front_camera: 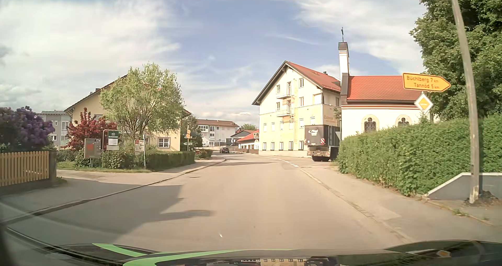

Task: Follow the waypoints while adhering to traffic rules and regulations

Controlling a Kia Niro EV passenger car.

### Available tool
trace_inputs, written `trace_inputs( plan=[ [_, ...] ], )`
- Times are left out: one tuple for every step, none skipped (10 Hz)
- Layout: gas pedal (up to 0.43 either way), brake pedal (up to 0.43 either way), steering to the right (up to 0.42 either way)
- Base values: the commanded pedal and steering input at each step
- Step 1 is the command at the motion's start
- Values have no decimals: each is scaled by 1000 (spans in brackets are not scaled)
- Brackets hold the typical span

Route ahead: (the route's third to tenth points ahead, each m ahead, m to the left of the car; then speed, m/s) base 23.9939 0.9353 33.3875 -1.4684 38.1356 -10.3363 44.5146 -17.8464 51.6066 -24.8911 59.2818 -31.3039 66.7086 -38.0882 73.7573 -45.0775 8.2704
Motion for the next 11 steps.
trace_inputs(
  plan=[
    [0,0,0],
    [0,0,0],
    [0,0,0],
    [0,0,1],
    [0,0,2],
    [0,0,2],
    [0,0,2],
    [0,0,2],
    [0,0,2],
    [0,0,2],
    [0,0,2]
  ],
)
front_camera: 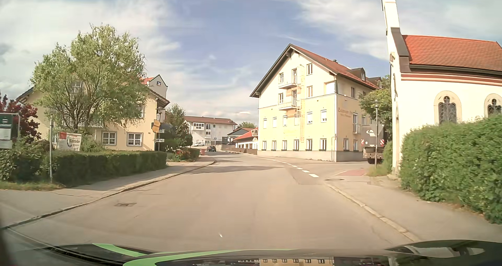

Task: Follow the waypoints while adhering to traffic rules and regulations

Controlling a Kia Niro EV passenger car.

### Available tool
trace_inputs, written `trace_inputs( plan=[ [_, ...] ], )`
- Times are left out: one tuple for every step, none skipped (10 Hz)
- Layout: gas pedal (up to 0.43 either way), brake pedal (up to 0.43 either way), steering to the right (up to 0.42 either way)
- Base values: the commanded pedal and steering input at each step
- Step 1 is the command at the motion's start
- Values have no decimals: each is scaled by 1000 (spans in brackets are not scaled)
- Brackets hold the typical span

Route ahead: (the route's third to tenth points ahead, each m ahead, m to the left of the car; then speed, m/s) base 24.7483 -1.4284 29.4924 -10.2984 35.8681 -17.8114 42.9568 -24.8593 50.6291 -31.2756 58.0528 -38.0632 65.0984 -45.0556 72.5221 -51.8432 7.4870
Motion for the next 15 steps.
trace_inputs(
  plan=[
    [0,0,2],
    [0,0,2],
    [0,0,2],
    [0,0,2],
    [0,0,2],
    [0,0,3],
    [0,0,4],
    [0,0,10],
    [0,0,20],
    [0,0,30],
    [79,0,43],
    [98,0,58],
    [98,0,78],
    [98,0,100],
    [98,0,117]
  ],
)
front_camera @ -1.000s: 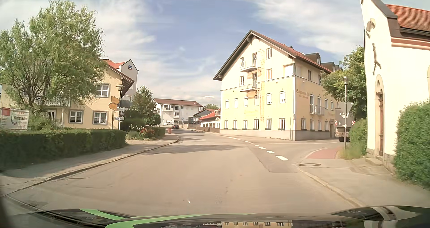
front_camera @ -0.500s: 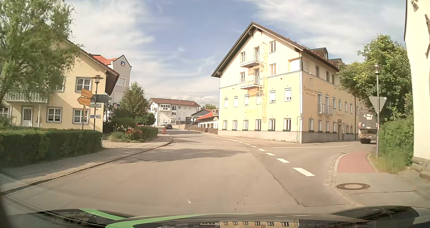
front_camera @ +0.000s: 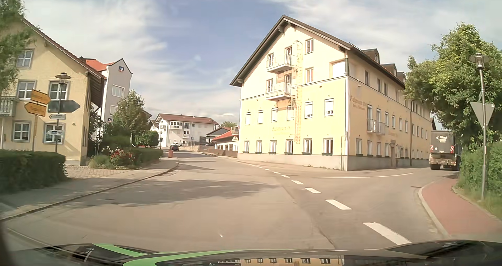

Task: Follow the waypoints while adhering to traffic rules and regulations

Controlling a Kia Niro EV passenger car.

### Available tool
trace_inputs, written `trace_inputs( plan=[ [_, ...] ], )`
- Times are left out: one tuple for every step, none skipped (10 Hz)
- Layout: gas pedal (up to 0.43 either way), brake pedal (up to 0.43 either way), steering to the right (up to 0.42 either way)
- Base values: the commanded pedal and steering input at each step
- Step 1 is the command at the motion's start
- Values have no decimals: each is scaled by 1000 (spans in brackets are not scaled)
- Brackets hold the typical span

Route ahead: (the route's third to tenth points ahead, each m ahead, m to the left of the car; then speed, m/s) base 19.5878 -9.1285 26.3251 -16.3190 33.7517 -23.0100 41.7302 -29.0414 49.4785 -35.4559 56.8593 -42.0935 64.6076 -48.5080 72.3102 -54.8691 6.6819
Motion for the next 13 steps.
trace_inputs(
  plan=[
    [98,0,133],
    [110,0,148],
    [110,0,166],
    [110,0,184],
    [118,0,195],
    [118,0,204],
    [118,0,215],
    [118,0,223],
    [118,0,232],
    [118,0,239],
    [138,0,241],
    [177,0,241],
    [177,0,240]
  ],
)
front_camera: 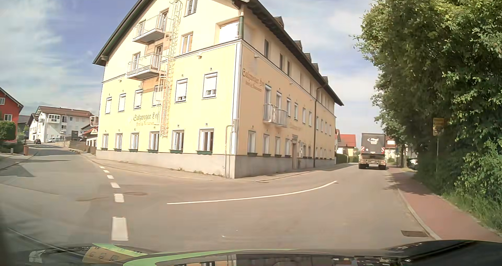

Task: Follow the waypoints while adhering to traffic rules and regulations

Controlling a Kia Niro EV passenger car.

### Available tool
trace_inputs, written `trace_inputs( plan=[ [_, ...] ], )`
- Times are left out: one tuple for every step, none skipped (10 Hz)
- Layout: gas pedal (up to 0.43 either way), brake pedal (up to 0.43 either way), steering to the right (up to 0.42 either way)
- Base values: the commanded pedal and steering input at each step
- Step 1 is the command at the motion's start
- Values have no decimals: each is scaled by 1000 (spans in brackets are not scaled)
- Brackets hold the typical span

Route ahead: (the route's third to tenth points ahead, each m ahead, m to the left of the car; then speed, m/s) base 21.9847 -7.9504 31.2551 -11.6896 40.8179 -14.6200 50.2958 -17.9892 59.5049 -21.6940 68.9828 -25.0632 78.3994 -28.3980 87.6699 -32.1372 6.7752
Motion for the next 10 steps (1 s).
trace_inputs(
  plan=[
    [177,0,240],
    [177,0,238],
    [189,0,229],
    [189,0,215],
    [189,0,205],
    [189,0,190],
    [197,0,182],
    [197,0,176],
    [197,0,159],
    [197,0,128]
  ],
)
